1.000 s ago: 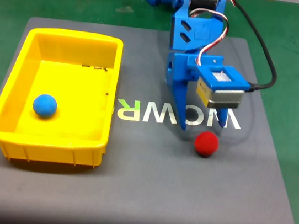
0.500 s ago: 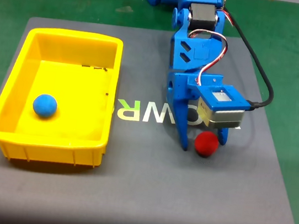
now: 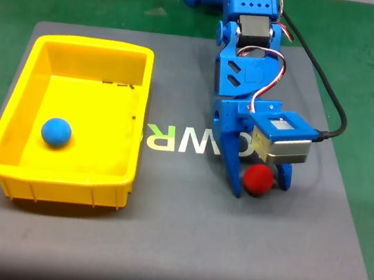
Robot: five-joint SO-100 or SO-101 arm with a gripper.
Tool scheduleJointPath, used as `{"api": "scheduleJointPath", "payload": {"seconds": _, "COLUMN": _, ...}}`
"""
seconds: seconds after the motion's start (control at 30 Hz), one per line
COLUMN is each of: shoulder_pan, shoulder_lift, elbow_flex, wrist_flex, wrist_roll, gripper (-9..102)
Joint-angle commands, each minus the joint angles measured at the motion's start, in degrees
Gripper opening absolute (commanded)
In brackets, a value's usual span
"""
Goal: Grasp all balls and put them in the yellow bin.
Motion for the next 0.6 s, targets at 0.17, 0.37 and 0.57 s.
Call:
{"api": "scheduleJointPath", "payload": {"seconds": 0.17, "shoulder_pan": 0.18, "shoulder_lift": -0.70, "elbow_flex": -2.20, "wrist_flex": -0.62, "wrist_roll": 1.32, "gripper": 0}}
{"api": "scheduleJointPath", "payload": {"seconds": 0.37, "shoulder_pan": 0.18, "shoulder_lift": -0.97, "elbow_flex": -2.20, "wrist_flex": -0.26, "wrist_roll": 1.93, "gripper": 0}}
{"api": "scheduleJointPath", "payload": {"seconds": 0.57, "shoulder_pan": 0.44, "shoulder_lift": 0.18, "elbow_flex": -2.46, "wrist_flex": -0.70, "wrist_roll": 1.85, "gripper": 0}}
